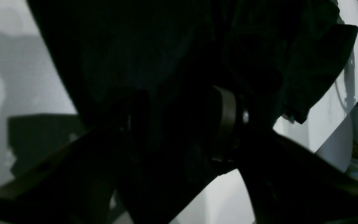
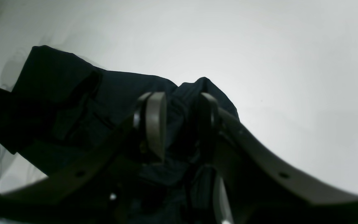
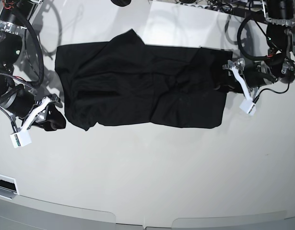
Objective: Layout the t-shirt on the table in an organized manner, then fold the t-shirt properly
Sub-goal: 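Grasp the folded hem edge with the left gripper and tuck it inward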
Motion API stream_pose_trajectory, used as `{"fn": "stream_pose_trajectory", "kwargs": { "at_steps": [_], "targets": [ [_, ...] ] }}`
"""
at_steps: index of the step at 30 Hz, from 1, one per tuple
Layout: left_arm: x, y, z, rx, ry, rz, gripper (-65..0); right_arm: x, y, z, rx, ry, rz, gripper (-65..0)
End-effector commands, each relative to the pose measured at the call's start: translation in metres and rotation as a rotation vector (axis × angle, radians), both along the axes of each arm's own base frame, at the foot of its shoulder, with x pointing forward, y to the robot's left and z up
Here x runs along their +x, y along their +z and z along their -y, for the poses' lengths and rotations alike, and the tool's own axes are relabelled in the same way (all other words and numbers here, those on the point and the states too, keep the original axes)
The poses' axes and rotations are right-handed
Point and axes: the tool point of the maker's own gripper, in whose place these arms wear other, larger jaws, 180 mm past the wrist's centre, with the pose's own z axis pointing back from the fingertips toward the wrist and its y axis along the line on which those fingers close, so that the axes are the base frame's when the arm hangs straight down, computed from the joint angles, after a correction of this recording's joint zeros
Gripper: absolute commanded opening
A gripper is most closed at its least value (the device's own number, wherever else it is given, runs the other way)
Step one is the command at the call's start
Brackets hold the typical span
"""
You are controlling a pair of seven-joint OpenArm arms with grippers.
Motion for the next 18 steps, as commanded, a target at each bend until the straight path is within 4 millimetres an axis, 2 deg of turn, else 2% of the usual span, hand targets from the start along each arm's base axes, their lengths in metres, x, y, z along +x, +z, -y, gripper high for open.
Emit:
{"fn": "stream_pose_trajectory", "kwargs": {
  "at_steps": [1,11,15,17,18],
  "targets": [
    [0.01,0.014,0.004,-0.023,-0.012,0.051,-33.8,0.008,0.017,0.002,0.001,0.004,0.063,-45.7],
    [-0.018,0.006,0.07,-0.105,-0.205,-0.008,-33.8,0.008,0.017,0.002,0.004,0.004,0.064,-45.7],
    [-0.025,0.007,0.085,-0.11,-0.262,-0.01,-34.2,0.008,0.017,0.002,0.005,0.004,0.064,-45.7],
    [-0.019,0.014,0.086,-0.108,-0.267,0.018,-42.5,0.01,0.02,0.002,0.015,0.002,0.076,-45.7],
    [-0.013,0.019,0.084,-0.103,-0.264,0.041,-50.7,0.012,0.028,0.003,0.039,-0.005,0.097,-45.7]
  ]
}}
